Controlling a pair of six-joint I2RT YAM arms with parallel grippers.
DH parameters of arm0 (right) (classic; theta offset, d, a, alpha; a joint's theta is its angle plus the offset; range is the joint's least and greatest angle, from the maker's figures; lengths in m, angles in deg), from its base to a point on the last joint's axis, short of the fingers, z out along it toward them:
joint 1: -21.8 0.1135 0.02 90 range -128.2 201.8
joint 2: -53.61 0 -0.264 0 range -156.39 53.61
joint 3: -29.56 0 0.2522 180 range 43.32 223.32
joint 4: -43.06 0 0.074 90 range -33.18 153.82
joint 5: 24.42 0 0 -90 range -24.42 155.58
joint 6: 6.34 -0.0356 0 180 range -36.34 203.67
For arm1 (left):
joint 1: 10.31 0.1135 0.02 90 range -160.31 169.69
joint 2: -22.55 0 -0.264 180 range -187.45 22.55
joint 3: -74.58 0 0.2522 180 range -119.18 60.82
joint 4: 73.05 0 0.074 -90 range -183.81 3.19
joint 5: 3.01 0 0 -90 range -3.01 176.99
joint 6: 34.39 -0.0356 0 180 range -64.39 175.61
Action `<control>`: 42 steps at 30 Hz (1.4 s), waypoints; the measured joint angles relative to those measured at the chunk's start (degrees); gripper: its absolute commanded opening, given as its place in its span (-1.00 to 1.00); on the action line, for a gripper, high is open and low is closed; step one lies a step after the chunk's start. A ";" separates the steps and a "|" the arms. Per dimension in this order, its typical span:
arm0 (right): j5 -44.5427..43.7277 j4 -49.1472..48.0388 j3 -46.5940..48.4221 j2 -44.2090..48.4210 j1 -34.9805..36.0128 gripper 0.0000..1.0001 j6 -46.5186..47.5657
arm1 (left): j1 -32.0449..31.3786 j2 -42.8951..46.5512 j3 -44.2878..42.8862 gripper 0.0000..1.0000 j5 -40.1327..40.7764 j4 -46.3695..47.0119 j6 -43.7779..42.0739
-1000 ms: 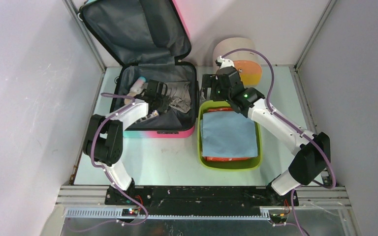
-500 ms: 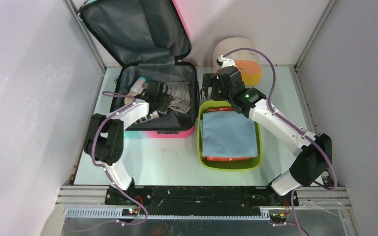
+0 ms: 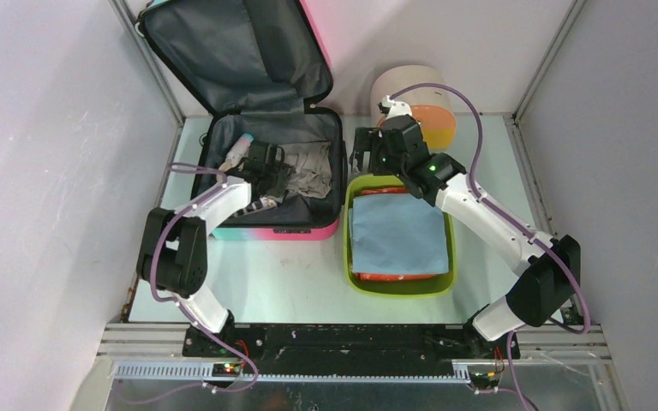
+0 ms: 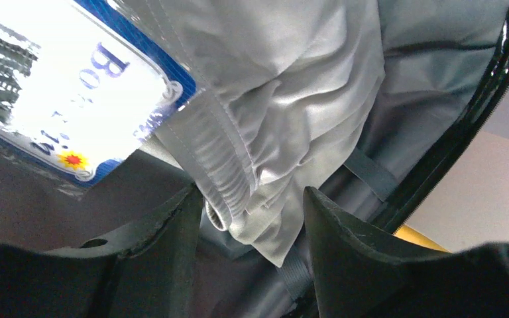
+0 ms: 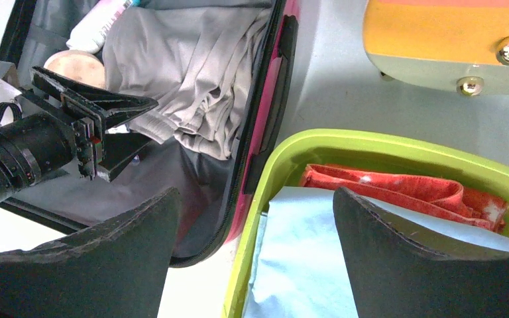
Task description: Open, take out, and arrange the luggage
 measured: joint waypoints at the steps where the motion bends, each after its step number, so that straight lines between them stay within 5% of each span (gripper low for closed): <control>1: -0.04 0.00 0.00 0.07 0.00 0.74 0.00 | 0.20 0.13 0.28 0.23 0.07 0.00 0.24; 16: -0.37 -0.02 0.00 0.15 0.04 0.74 0.00 | 0.85 -1.81 1.95 0.00 0.07 2.69 1.86; 28: -0.63 -0.04 -0.02 0.15 0.04 0.74 -0.02 | 0.96 -3.45 1.95 0.09 0.42 2.36 2.34; 32: -0.63 -0.04 -0.02 0.15 0.04 0.74 -0.02 | 0.96 -3.82 1.95 -0.11 0.87 1.86 2.34; 39: -0.63 -0.04 -0.02 0.15 0.04 0.74 -0.04 | 0.94 -4.63 1.92 -0.92 1.42 1.70 1.99; 42: -0.66 -0.07 -0.02 0.15 0.04 0.73 -0.07 | 0.94 -4.63 1.92 -1.00 1.53 2.40 1.79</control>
